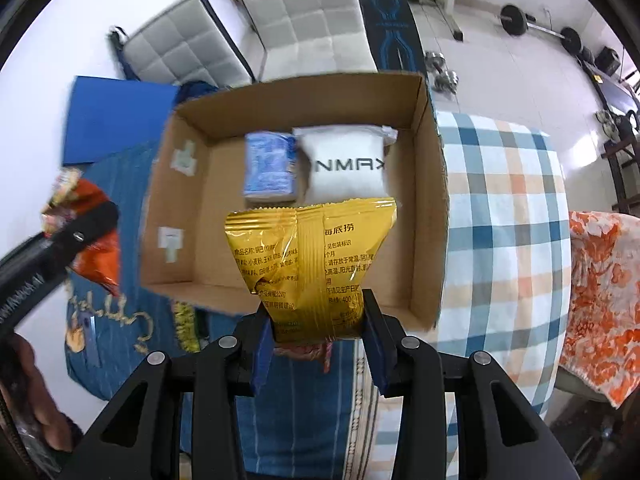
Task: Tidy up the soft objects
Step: 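Lower both bags into the box beside the pouch and open both tools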
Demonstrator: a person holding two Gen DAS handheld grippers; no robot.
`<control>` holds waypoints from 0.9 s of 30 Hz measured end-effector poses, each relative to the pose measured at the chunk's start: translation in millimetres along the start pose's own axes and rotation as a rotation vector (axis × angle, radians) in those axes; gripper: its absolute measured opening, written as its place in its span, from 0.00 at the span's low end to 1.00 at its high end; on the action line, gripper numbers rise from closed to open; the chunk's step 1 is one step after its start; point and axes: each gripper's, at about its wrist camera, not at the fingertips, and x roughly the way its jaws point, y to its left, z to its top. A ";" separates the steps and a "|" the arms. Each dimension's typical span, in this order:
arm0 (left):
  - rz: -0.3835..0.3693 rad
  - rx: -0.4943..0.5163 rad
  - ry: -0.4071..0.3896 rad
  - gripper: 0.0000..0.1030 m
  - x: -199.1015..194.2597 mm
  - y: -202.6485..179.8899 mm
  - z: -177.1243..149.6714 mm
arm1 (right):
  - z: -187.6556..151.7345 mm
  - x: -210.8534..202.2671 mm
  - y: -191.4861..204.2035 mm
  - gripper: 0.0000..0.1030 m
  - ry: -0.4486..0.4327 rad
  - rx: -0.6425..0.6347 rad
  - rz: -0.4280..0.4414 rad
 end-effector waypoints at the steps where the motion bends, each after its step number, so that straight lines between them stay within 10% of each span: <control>1: -0.002 -0.005 0.020 0.40 11.0 2.6 5.2 | 7.1 10.7 -1.9 0.41 0.022 0.002 -0.013; 14: 0.013 0.007 0.253 0.40 134.0 7.8 34.6 | 48.1 147.9 -12.6 0.41 0.275 0.033 -0.174; 27: 0.019 0.007 0.316 0.41 169.3 10.5 54.3 | 54.0 186.9 -22.9 0.42 0.351 0.087 -0.222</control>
